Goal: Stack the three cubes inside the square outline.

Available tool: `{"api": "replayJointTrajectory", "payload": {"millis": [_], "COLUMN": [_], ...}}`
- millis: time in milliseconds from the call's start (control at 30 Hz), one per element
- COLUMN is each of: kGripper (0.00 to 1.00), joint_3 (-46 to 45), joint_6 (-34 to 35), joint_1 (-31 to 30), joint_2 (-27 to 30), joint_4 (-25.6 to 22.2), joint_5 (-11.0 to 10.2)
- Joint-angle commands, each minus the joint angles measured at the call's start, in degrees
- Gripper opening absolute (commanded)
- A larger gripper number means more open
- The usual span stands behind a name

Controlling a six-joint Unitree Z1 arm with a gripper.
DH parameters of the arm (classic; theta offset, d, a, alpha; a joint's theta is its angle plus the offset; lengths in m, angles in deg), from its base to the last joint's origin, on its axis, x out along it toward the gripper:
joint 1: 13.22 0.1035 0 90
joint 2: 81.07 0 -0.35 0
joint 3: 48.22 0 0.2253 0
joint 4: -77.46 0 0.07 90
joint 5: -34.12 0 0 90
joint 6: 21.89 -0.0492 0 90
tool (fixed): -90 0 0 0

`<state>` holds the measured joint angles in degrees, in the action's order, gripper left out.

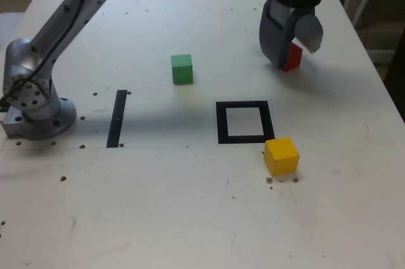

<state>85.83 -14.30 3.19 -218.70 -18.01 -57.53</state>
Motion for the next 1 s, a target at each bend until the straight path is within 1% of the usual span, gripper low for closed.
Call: {"api": "replayJointTrajectory", "payload": {"millis": [0,200,433,567,767,967], "kGripper": [0.51,0.45,0.32,0.28,0.25,0.25], "joint_3": [0.2,-0.1,-0.1,-0.2,0.3,-1.3], "joint_6": [0.1,0.7,1.0,1.0,-0.3,-3.1], "joint_1": [0.0,0.0,0.0,-0.1,-1.0,-3.3], "joint_2": [-0.2,-0.3,-0.2,-0.2,1.3,5.7], "joint_4": [0.1,0.6,1.6,2.0,1.2,-1.3], "joint_5": [-0.1,-0.2,-0.7,-0.9,-1.7,-2.5]}}
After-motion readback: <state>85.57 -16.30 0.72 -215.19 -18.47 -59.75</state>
